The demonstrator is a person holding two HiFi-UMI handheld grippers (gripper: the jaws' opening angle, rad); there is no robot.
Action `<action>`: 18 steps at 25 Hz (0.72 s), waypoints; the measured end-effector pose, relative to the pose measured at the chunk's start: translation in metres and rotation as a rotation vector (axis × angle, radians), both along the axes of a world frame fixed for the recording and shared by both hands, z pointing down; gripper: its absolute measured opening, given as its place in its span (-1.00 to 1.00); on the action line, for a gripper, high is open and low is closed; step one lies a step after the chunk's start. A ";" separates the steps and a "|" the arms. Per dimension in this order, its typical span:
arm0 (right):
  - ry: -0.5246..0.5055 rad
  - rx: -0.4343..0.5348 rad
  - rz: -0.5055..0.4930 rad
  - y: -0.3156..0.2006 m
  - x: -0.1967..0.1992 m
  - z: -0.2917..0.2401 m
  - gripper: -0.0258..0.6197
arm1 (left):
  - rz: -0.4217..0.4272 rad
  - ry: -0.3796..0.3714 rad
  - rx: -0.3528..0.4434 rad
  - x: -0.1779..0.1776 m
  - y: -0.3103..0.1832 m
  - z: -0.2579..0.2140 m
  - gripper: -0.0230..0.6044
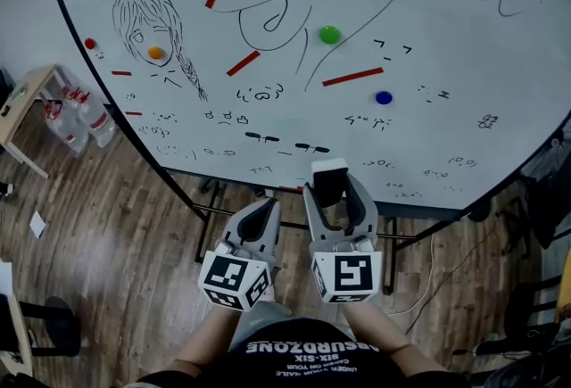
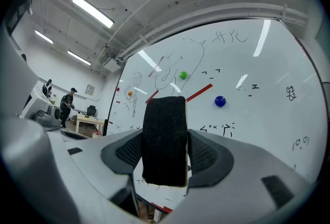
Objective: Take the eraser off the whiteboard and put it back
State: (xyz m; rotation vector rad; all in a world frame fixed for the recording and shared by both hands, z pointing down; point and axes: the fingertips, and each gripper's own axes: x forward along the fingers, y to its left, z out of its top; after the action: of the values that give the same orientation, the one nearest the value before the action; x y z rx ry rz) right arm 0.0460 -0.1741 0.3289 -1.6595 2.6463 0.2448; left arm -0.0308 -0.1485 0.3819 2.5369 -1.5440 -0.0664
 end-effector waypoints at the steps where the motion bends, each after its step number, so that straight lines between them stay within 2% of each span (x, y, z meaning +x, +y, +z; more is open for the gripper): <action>1: -0.002 0.003 0.005 -0.003 -0.001 -0.001 -0.15 | 0.004 -0.001 0.001 -0.001 -0.002 0.000 -0.91; 18: -0.016 0.053 0.079 -0.039 -0.010 -0.019 -0.15 | 0.084 -0.016 0.014 -0.009 -0.038 -0.004 -0.91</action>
State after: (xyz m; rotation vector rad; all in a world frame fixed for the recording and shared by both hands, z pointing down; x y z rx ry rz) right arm 0.0360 -0.2133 0.3101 -1.7439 2.5430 0.2981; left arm -0.0397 -0.1867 0.3774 2.6159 -1.4447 -0.0468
